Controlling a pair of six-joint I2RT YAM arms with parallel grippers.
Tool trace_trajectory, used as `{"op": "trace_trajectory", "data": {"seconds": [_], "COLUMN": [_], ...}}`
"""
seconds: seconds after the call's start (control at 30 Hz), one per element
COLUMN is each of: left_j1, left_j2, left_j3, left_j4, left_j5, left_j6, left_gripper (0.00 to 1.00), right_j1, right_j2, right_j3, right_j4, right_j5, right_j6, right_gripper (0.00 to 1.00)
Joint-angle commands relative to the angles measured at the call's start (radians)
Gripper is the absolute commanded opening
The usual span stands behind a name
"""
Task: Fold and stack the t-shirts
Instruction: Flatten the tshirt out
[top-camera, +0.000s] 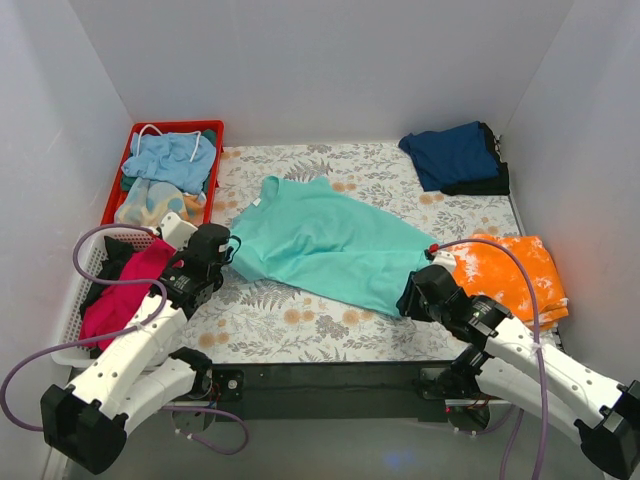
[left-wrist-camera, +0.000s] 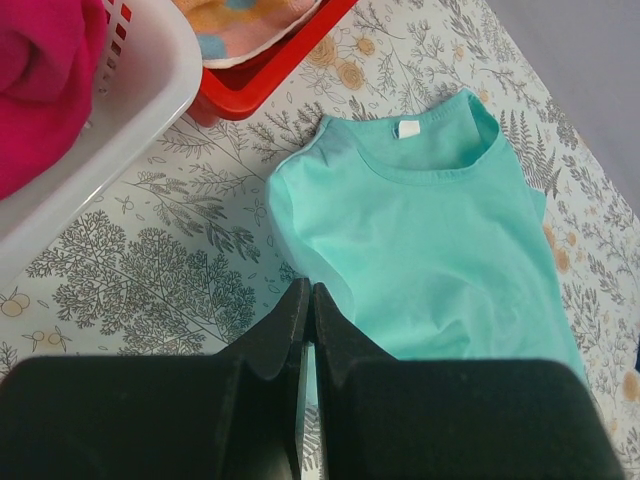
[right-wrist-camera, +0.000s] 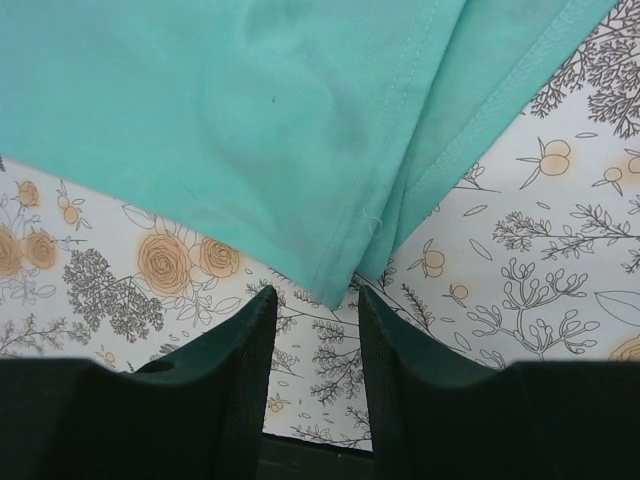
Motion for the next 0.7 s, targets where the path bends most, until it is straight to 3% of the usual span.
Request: {"op": "trace_trajectory", "data": {"seconds": [0.0, 0.33, 0.67], "left_j1": [-0.002, -0.002, -0.001], "left_j2": [-0.003, 0.003, -0.004], "left_j3": [0.000, -0.006, -0.006], "left_j4": [-0.012, -0.012, -0.009], "left_j5": [-0.020, -0.009, 0.002], "left_j6": [-0.004, -0.004, 0.003], "left_gripper": [0.00, 0.00, 0.00], "right_j1": [0.008, 0.022, 0.022], "right_j2": [0.039, -0.016, 0.014], "right_j3": [0.011, -0.061, -0.117], "right_j4": [-0.008, 0.006, 0.145], "right_j5": [0.006, -0.022, -0.023], "right_j6": [0.034, 0.095, 0.080], "right_gripper": [0.44, 0.41, 0.41]}}
